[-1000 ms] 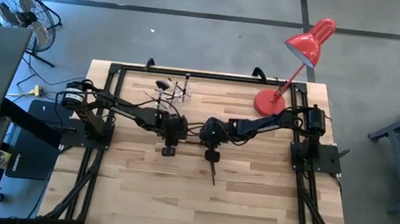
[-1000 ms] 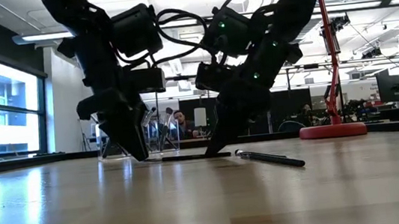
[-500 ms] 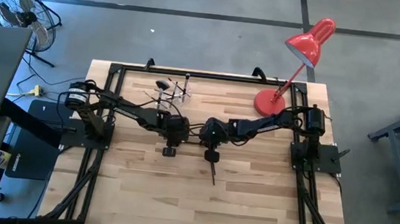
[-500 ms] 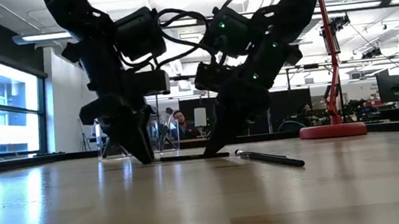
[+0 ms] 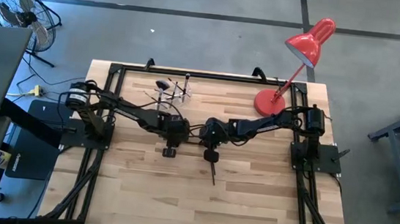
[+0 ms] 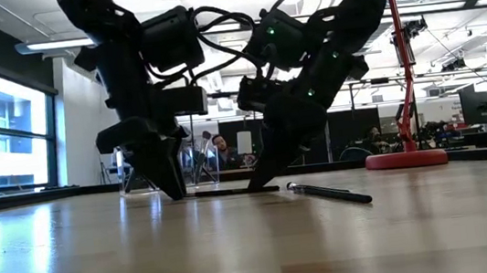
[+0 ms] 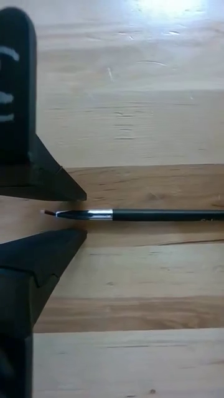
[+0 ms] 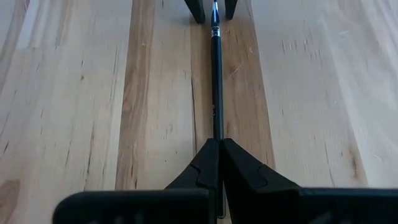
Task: Put items in baskets/containers
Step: Put the liner brush into the transparent organizer
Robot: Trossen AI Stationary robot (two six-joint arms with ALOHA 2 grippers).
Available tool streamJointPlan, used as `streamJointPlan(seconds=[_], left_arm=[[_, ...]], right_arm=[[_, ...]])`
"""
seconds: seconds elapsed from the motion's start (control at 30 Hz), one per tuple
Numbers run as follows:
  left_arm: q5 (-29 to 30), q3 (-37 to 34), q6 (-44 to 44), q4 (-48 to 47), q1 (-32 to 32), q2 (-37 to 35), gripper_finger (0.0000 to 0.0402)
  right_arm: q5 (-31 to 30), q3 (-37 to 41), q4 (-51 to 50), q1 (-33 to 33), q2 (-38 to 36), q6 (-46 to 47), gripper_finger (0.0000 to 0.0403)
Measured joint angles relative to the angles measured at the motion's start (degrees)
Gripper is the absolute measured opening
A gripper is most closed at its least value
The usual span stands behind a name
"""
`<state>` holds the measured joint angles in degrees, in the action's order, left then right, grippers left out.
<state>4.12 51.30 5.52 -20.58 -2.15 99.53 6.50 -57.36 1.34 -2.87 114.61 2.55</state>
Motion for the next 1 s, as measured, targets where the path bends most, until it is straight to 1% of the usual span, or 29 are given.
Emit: streamJointPlan(seconds=[0.1, 0.27, 0.37, 0.47, 0.57, 0.73, 0.8, 1.0], left_arm=[[0.6, 0.1, -0.8, -1.6, 0.0, 0.0, 0.0083], [0.8, 0.0, -1.0, -1.8, 0.1, 0.4, 0.008], [0.5, 0.0, -1.1, -1.9, 0.0, 1.2, 0.0057], [-1.1, 0.0, -1.0, -2.2, 0.0, 1.2, 0.0014], [-2.1, 0.0, -1.0, -2.0, -0.1, 1.2, 0.001], [-1.8, 0.9, -2.6, -3.1, 0.0, 1.1, 0.0004], [-1.4, 1.9, -2.5, -4.2, 0.0, 0.7, 0.0003], [-1.5, 4.4, -2.8, -5.7, -0.1, 0.8, 0.0001]], right_arm=[[0.1, 0.0, 0.0, -0.1, 0.0, 0.0, 0.0005], [0.3, 0.0, 0.4, -0.1, 0.0, 0.2, 0.0009], [0.4, 0.0, 0.5, -0.1, 0.0, 0.2, 0.0006], [0.5, 0.0, 0.5, -0.1, 0.0, 0.2, 0.0005], [0.5, 0.1, 0.6, -0.1, 0.0, 0.7, 0.0011], [0.4, 0.2, 1.1, -0.2, -1.4, 1.5, 0.0028], [-0.6, 0.3, 1.1, -0.2, -2.5, 1.5, 0.0034], [-6.2, 0.5, -1.8, -0.1, -8.2, 0.1, 0.0057]])
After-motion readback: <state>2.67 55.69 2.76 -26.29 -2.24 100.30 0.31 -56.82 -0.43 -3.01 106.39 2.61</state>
